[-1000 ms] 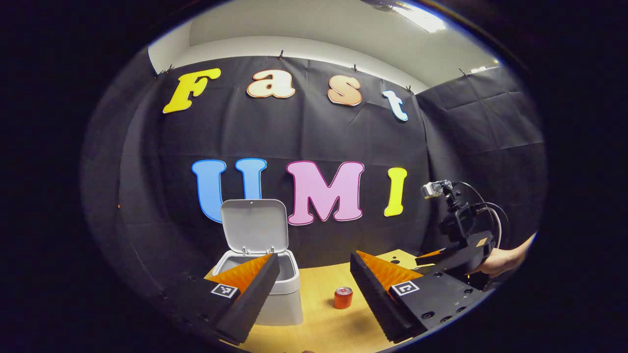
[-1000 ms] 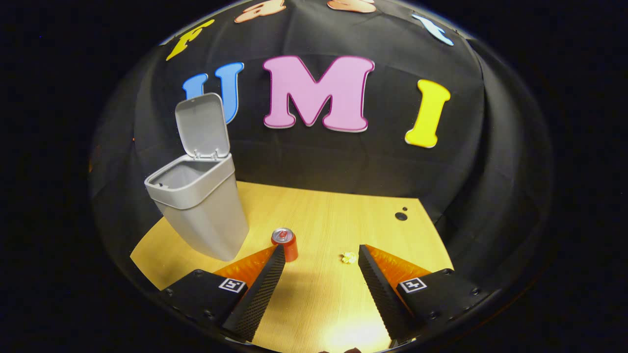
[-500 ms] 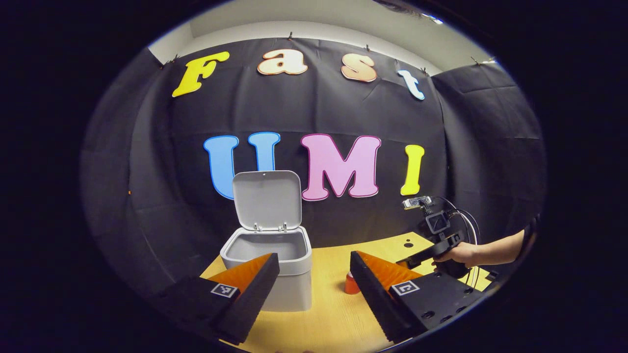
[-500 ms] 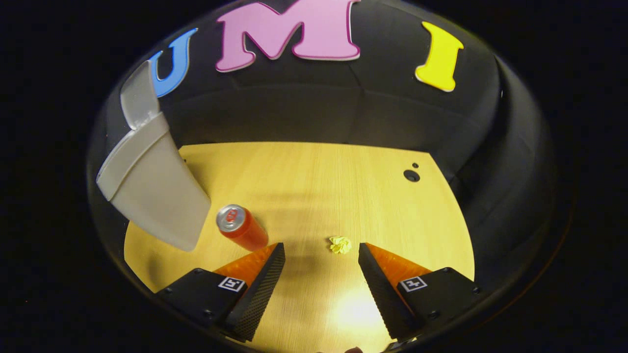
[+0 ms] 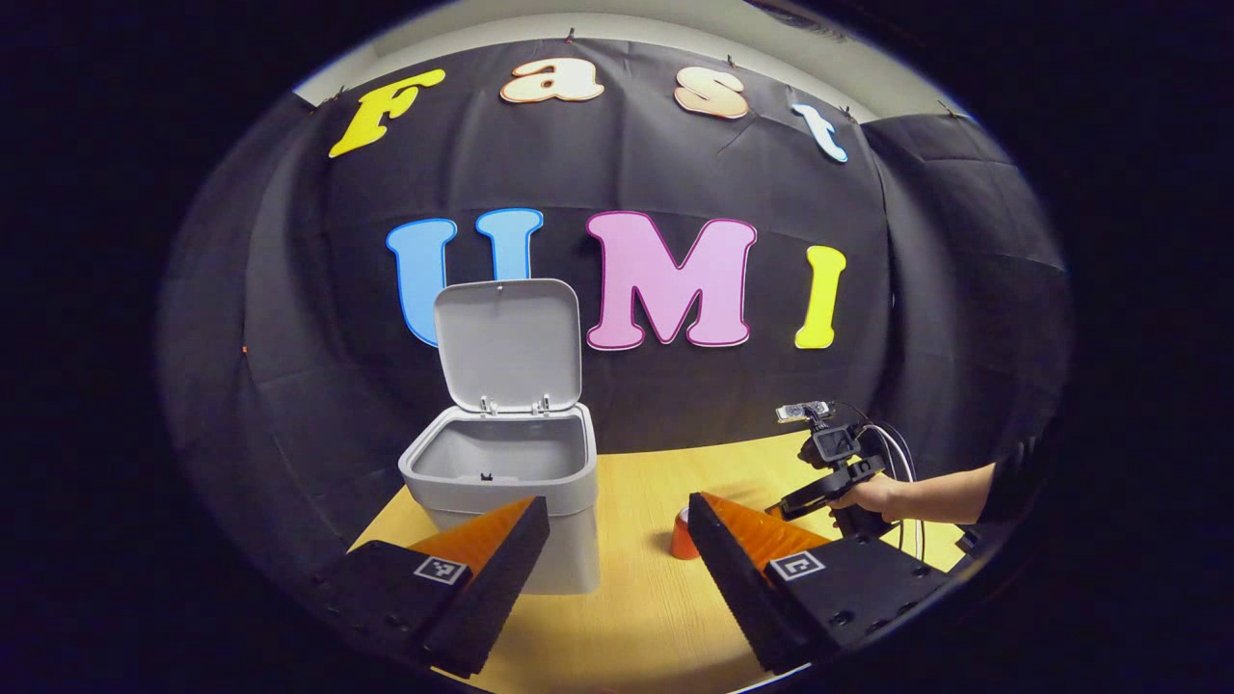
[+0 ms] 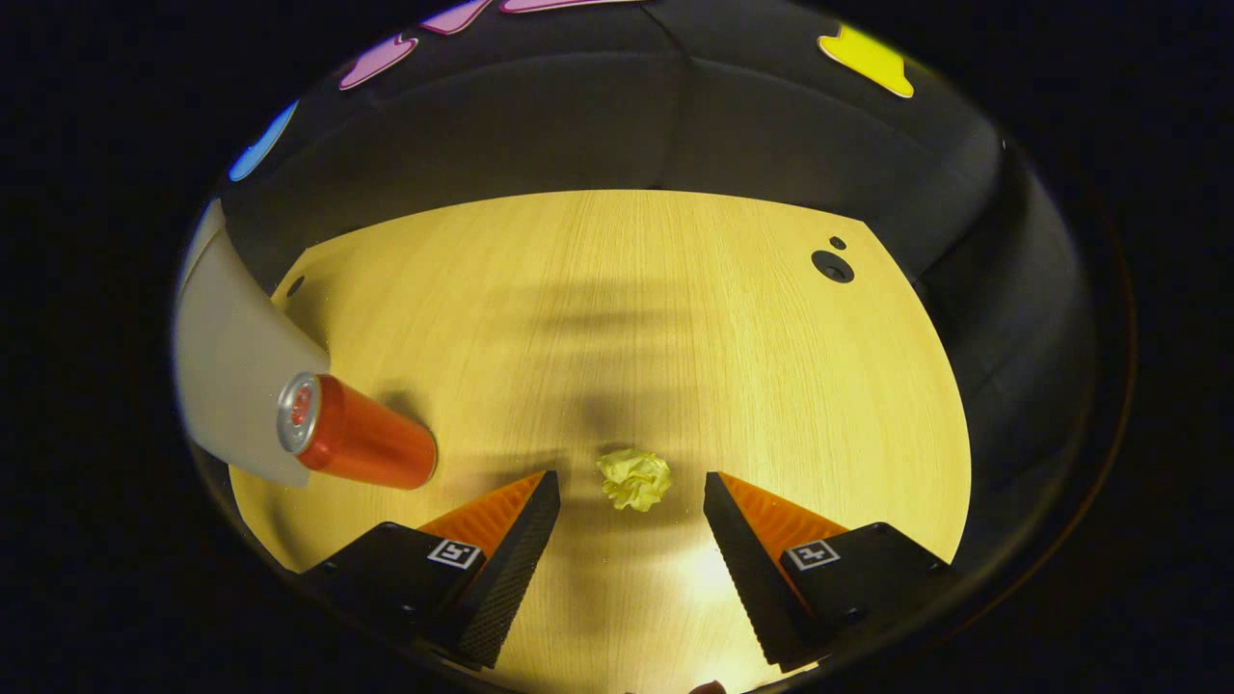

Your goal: Press the lid of the desktop garbage bin to open it, pick up the crumpled paper on the desktop and throw it into the bin, then pick up the pop can on the desktop and drop it into the bin, and finally close the garbage bin lid.

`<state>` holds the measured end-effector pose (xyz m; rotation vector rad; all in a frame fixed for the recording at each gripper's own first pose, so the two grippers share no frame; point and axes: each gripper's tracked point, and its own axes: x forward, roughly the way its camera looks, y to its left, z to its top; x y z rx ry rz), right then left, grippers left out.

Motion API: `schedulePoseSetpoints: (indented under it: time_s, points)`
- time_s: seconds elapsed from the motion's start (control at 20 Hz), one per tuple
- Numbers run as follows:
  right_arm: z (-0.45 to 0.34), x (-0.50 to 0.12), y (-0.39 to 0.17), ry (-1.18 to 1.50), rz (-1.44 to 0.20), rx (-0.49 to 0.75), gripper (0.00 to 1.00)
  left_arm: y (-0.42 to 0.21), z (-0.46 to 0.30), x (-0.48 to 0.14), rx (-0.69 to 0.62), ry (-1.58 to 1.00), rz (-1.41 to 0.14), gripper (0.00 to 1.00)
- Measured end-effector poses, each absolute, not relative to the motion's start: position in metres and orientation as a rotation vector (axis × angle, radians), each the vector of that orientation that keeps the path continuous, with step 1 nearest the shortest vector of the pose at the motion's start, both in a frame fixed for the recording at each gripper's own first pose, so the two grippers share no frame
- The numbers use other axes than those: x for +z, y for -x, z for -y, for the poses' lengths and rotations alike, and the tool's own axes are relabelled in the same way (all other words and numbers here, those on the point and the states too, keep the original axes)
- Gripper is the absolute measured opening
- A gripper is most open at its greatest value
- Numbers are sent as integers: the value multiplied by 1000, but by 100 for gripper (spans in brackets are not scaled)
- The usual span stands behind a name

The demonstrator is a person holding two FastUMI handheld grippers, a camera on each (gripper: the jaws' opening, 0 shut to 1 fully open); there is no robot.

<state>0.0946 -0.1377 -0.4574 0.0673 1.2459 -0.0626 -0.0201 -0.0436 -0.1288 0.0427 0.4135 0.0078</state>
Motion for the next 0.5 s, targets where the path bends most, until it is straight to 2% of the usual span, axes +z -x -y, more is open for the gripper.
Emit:
schedulePoseSetpoints:
  time_s: [0.3,0.4,0.45,0.5]
  points:
    - [133,-475,-100,-102,-1279,-54,97,10,50,-143,12,-24,-448,98]
    - [133,-481,-97,-91,-1294,-54,83,7,51,-141,18,-23,-440,98]
    - [135,-485,-93,-86,-1315,-52,71,6,52,-139,16,-25,-434,98]
    - [136,-488,-90,-79,-1326,-46,66,4,53,-139,15,-31,-432,98]
